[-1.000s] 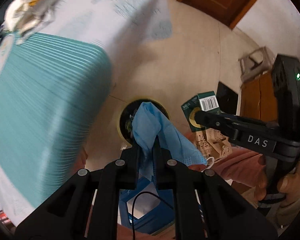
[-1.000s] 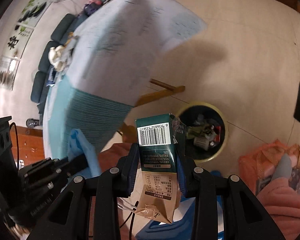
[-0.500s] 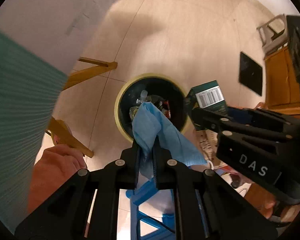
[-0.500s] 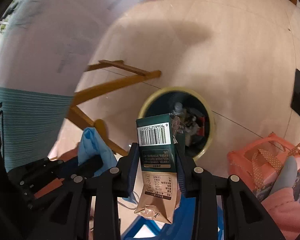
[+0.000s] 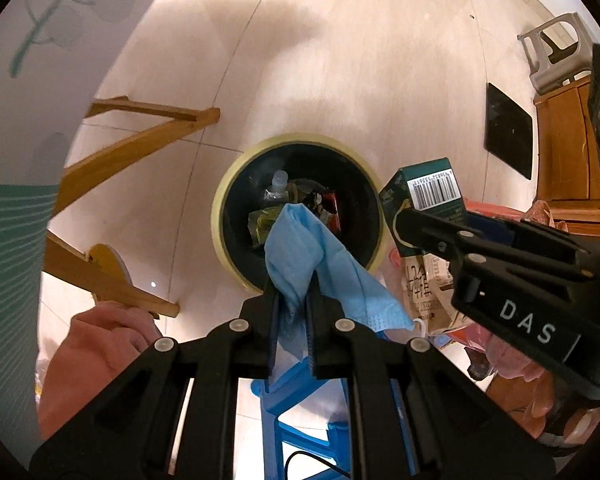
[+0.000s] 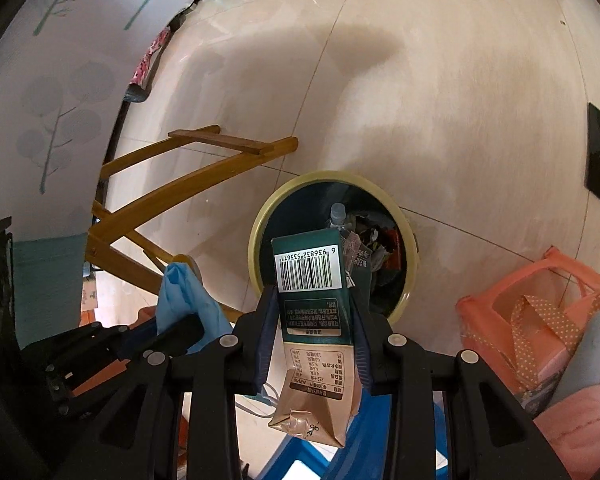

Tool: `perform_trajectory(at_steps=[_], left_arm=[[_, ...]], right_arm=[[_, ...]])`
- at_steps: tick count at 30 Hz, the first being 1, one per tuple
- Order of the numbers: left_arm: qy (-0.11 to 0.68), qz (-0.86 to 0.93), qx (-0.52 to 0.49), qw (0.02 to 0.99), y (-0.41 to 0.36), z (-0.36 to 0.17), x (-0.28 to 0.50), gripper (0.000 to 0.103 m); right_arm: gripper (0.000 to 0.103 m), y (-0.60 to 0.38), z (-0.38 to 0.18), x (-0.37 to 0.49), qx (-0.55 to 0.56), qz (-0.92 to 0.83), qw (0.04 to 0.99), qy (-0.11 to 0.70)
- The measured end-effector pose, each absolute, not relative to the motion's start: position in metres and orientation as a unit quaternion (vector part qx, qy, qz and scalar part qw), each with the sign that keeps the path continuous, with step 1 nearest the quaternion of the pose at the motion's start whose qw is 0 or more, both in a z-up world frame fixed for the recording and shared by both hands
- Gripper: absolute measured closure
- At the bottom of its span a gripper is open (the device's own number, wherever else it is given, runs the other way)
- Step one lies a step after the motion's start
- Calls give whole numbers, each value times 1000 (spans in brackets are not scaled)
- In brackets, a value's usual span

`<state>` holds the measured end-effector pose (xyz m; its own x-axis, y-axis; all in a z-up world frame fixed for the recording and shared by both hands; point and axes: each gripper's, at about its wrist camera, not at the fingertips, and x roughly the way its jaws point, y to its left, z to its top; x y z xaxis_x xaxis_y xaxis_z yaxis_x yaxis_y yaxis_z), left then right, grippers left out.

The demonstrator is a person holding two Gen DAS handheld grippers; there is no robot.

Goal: Collect trash
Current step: 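Carry the blue mask and green carton over the trash bin with both grippers, then open the left gripper to drop the mask while the right gripper releases the carton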

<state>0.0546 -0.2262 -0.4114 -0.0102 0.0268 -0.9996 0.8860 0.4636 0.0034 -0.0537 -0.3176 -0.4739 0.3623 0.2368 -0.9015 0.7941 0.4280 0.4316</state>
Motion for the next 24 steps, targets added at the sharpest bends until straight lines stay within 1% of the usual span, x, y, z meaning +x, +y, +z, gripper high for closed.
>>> perform_trajectory(at_steps=[10,13,15,17,24], left_arm=[[620,-336,394,590,-232,-442,71,93],[624,-331,394,589,-235,-445,74,90],[625,-327,394,589,-236,-449,78,82],[627,-323,394,590,-237,-451,80,77],[633,-312,392,590,-236,-460,87,74]], right_arm=[[69,-325,-491,-53,511,-212,653,517],[69,-327,-495,-52,513,-212,652,517],[69,-328,-497,-52,515,-211,651,517],[69,-328,-498,-50,516,-209,650,517],[69,-326,-500,-47,517,-203,651,517]])
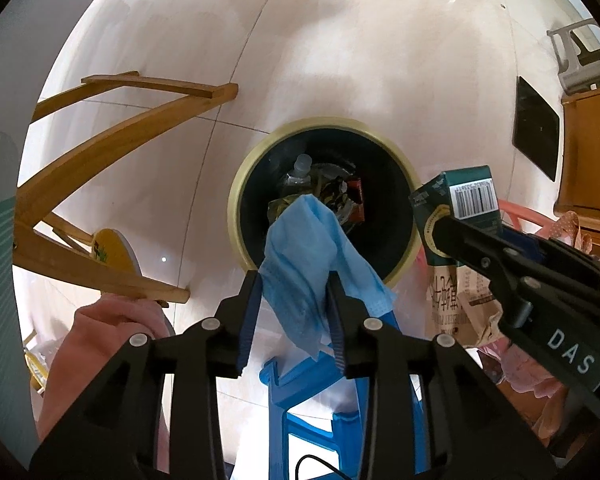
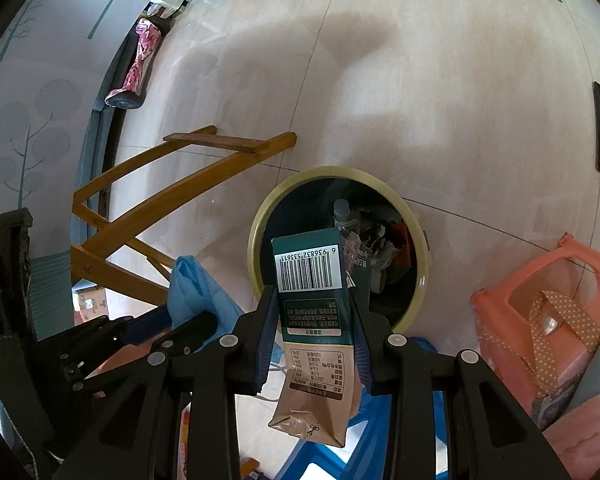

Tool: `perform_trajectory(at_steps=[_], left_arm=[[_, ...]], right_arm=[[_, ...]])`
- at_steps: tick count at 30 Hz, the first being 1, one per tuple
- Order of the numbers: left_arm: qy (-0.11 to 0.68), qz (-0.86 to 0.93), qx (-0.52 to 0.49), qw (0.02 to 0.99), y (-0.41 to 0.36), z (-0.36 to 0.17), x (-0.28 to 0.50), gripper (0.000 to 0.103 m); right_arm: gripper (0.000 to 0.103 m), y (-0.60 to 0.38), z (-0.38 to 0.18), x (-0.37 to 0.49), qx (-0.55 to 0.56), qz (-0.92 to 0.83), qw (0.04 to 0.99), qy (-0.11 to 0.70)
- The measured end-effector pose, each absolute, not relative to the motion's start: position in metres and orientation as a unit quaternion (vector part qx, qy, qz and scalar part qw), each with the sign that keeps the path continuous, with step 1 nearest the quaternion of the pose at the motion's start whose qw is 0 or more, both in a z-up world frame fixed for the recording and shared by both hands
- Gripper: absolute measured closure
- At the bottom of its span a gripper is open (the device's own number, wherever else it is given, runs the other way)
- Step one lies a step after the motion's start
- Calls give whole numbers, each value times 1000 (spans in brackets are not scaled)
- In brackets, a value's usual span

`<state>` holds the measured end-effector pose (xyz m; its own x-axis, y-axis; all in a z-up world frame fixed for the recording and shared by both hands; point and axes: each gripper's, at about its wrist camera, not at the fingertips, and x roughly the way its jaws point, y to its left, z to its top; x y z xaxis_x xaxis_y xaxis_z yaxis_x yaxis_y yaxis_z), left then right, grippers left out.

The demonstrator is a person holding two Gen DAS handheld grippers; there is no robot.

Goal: Collect trash
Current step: 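Open the left gripper to drop the mask while the right gripper releases the carton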

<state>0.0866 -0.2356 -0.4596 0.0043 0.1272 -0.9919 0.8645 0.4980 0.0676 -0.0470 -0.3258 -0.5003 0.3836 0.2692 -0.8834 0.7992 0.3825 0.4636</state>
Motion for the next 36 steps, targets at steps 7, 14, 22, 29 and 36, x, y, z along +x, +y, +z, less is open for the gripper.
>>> perform_trajectory(at_steps=[7,14,22,29,36], left_arm=[[630,-306,388,599,-235,-458,88,56],[630,-303,381,605,-234,-453,89,56],[631,-304,370,610,-227,-444,87,56],[636,-285,351,625,-213,-430,82,56],[638,-270,323,645,-197,-406,76,56]], right_arm=[[69,-324,-499,-43,517,-199,653,516],[69,-322,-499,-40,519,-195,655,513],[69,-323,-498,-38,520,-194,656,512],[51,-322,-494,-31,521,-189,653,516],[49,-316,-479,-26,505,-182,668,515]])
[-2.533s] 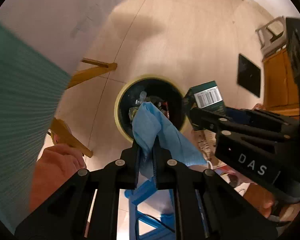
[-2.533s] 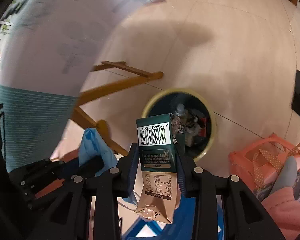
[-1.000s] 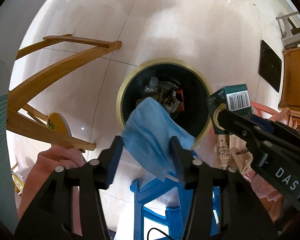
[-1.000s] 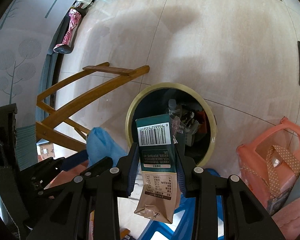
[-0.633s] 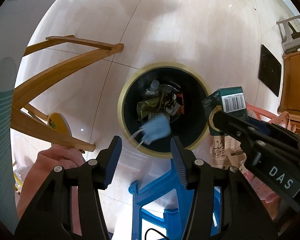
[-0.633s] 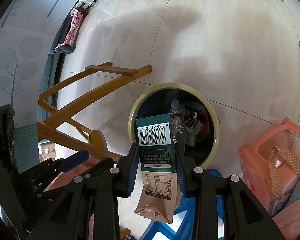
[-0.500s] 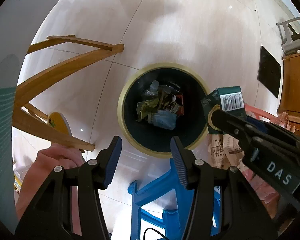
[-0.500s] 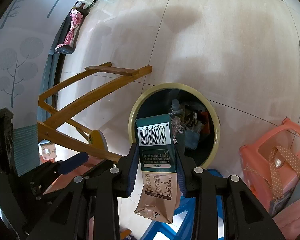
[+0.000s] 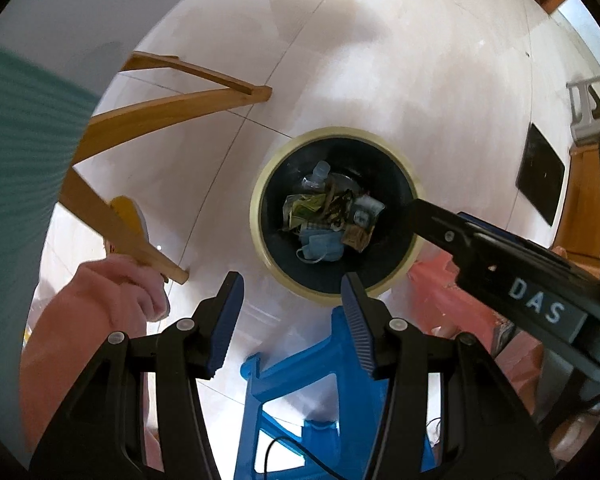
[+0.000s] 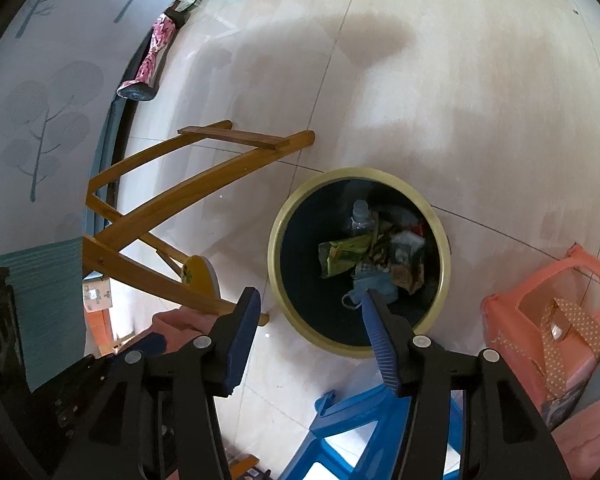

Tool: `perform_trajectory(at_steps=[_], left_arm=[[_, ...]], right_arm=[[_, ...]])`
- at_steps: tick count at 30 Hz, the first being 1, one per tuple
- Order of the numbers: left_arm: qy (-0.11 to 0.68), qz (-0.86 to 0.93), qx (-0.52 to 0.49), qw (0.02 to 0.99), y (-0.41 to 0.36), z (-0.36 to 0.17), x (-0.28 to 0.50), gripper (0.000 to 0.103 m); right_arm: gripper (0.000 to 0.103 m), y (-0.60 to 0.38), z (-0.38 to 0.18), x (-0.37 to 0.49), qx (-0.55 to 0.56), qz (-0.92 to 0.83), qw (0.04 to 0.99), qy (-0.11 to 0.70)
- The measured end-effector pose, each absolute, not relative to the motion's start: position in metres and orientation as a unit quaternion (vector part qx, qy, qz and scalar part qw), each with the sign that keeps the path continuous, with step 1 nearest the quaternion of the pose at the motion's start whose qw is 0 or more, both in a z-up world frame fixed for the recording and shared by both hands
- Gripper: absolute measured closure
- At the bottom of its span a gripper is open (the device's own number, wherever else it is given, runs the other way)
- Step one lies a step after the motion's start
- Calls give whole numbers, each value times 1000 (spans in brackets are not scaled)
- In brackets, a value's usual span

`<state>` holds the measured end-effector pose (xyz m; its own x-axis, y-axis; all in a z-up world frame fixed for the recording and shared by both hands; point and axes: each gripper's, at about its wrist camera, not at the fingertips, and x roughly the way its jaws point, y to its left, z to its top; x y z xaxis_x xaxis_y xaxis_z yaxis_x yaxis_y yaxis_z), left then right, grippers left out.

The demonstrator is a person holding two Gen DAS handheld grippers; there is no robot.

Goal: Collect trash
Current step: 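Open the left gripper to drop the mask while the right gripper releases the carton, then move both grippers back over the table toward the remaining trash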

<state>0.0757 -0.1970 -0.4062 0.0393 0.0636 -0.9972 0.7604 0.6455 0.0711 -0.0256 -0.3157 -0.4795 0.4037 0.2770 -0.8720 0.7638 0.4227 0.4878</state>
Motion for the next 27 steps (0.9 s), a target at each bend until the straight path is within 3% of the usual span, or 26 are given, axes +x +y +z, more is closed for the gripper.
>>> perform_trajectory(at_steps=[13,27], left_arm=[[615,-311,299,660,-173,-302,43,56],[566,-371,265,687,-98,-156,62,56]], right_arm=[[49,-284,-393,-36,412,-197,680,573],[49,-225,-225,-35,335,-137,754,549]])
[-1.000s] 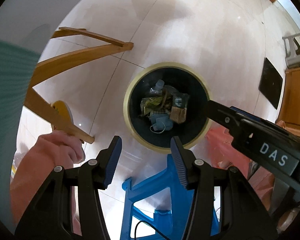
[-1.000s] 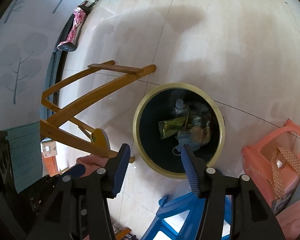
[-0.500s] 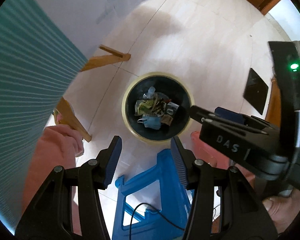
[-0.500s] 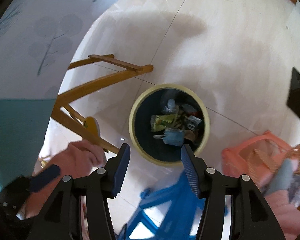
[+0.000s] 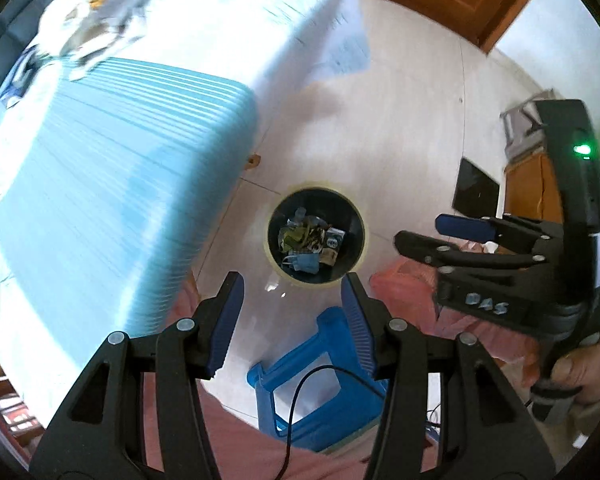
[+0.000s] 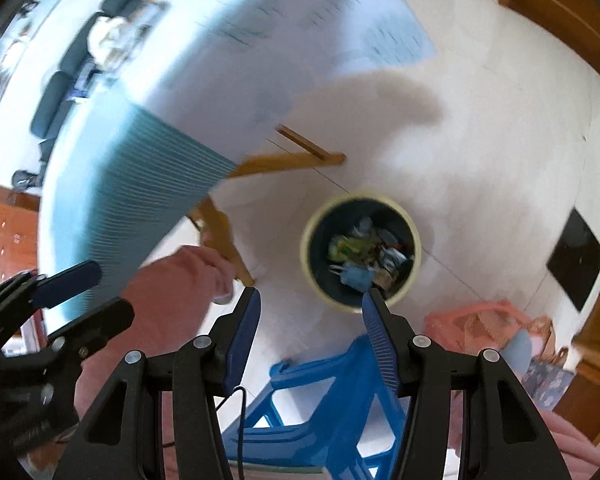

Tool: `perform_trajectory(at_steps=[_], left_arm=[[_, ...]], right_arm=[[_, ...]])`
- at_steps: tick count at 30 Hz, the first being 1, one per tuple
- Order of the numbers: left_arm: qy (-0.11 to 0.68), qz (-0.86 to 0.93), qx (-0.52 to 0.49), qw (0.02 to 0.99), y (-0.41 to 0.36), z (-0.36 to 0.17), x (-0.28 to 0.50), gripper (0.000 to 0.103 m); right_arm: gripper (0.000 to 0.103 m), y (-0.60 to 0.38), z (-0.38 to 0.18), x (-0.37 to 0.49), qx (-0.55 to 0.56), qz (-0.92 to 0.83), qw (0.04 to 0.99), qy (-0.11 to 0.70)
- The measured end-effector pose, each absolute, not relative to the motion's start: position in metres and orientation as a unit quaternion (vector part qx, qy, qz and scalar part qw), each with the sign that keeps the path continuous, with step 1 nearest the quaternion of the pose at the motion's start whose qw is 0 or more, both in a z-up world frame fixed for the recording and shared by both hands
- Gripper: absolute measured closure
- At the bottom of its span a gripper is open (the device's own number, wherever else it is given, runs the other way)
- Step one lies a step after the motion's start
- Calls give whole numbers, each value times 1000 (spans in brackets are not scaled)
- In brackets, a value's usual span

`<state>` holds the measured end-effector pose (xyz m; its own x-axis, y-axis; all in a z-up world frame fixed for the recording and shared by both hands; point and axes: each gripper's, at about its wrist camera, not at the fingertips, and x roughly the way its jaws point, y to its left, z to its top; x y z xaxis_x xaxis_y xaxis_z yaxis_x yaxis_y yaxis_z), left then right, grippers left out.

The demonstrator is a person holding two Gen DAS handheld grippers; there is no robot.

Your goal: Collect trash

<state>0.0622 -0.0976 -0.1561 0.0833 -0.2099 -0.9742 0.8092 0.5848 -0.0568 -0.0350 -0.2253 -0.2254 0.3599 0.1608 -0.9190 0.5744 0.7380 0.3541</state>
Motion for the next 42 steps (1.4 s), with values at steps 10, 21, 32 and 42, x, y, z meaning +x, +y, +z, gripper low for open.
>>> perform_trajectory(at_steps=[10,21,32,42], left_arm=[[560,-342,214,724,-29,-96,149,56],[538,-288,172,774,29,-49,285,56],[531,-279,133,789,33,-36,419,56],[567,-287,95,766,8,-76,512,56]], right_arm=[[49,-203,-115,33,298,-78,804,510],[49,-182,-30,177,219,-29,850,478],[49,-188,-34,332,201,-17,857,474],[49,-207,-89,438,194,-35,845,496]])
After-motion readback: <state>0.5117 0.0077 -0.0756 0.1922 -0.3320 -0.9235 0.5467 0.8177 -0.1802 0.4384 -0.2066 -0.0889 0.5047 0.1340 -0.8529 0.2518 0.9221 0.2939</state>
